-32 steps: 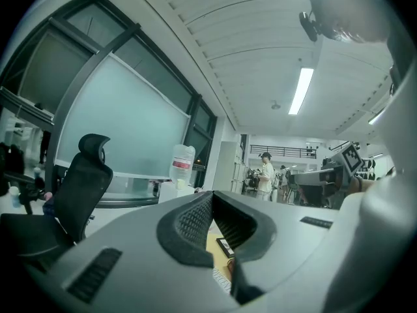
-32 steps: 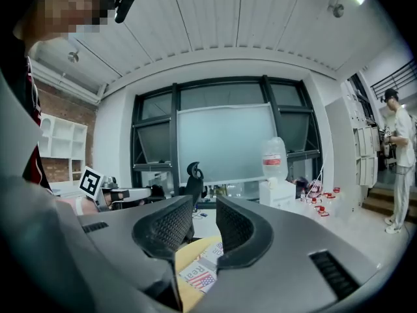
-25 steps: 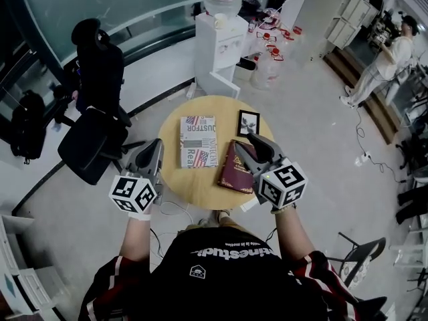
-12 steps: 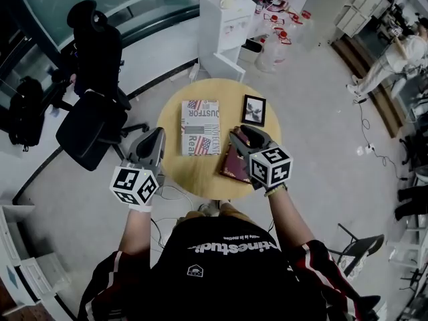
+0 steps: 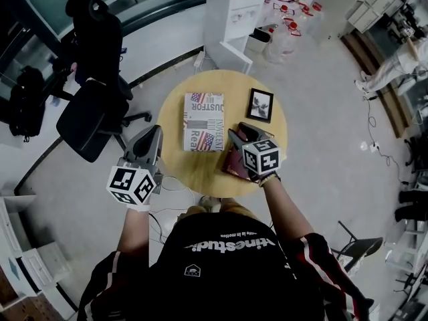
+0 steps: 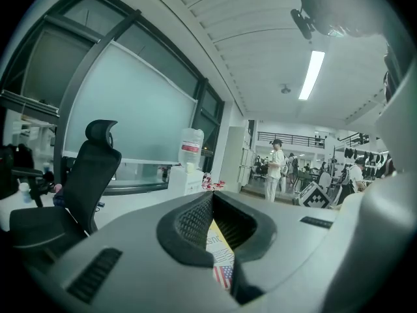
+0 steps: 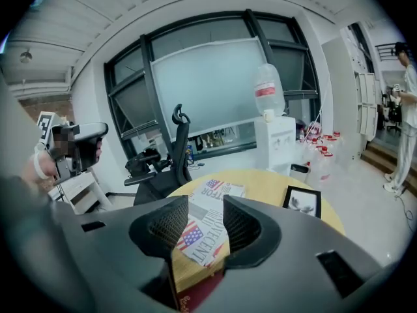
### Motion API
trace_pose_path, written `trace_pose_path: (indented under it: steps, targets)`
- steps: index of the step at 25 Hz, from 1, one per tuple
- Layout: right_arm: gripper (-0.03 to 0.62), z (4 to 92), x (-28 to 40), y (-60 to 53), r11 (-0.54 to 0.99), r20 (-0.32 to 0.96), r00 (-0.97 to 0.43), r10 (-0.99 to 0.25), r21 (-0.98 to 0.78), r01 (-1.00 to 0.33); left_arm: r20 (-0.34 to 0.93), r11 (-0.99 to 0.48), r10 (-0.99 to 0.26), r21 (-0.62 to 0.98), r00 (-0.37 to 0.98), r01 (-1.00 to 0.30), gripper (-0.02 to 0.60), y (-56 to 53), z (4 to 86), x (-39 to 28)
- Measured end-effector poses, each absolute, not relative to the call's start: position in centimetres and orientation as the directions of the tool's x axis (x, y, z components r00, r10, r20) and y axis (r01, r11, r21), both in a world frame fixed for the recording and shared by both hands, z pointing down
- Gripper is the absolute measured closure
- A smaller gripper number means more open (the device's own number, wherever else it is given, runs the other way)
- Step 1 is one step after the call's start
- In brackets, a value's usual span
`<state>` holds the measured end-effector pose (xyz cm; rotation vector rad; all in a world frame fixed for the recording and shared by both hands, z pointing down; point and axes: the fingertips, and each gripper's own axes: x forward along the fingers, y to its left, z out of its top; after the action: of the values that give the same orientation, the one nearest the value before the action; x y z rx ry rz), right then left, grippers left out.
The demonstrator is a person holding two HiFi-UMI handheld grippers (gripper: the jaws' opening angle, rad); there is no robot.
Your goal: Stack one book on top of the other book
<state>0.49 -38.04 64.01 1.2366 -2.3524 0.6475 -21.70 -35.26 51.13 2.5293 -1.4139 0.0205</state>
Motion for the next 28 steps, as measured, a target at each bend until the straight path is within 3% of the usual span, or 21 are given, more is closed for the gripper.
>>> trace_pose_path:
  steps: [28]
  targets:
    - [0.409,79.0,-1.2,-41.6,0.427,0.784,-0.487,-0.384,-0.318,-0.847,0.212,-0.482,-0.826,0.218,0.523,-0.849,0.566,-37.8,54.3,-21.0]
